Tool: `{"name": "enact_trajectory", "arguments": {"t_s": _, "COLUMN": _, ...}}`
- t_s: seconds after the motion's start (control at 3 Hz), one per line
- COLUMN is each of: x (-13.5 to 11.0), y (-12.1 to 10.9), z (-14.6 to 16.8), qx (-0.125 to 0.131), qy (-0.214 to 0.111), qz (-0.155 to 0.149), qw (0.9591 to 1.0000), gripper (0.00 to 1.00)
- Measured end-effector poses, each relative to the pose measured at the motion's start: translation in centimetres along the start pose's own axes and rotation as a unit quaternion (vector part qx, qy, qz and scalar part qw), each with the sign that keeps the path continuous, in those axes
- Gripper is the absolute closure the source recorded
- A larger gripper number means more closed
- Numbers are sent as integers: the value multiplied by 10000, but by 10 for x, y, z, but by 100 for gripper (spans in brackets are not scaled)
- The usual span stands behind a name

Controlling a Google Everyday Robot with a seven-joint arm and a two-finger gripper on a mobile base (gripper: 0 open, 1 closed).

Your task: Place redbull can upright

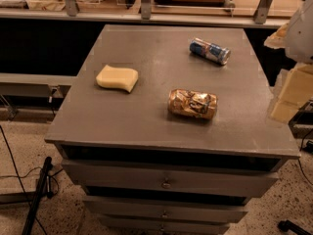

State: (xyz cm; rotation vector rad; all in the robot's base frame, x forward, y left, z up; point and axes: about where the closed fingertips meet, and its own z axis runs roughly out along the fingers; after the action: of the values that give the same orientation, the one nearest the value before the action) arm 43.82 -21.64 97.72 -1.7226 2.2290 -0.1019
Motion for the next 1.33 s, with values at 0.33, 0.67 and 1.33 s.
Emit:
{"name": "enact_trajectory", "arguments": {"t_s": 0.33, "x": 0, "y": 0, "z": 0, "qx": 10, "qy": -4, "qz": 2, "qw": 10000, "gripper": 0}}
{"name": "enact_trajectory", "arguments": {"t_s": 0.67, "x": -12, "y": -24, "z": -1, "qx": 22, "qy": -27, "qz": 129, "qw": 9999, "gripper": 0}}
{"name": "enact_trajectory", "arguments": {"t_s": 1.33, "x": -75, "y": -133, "z": 19, "qx": 243, "qy": -342, "qz": 336, "qw": 9986, "gripper": 0}}
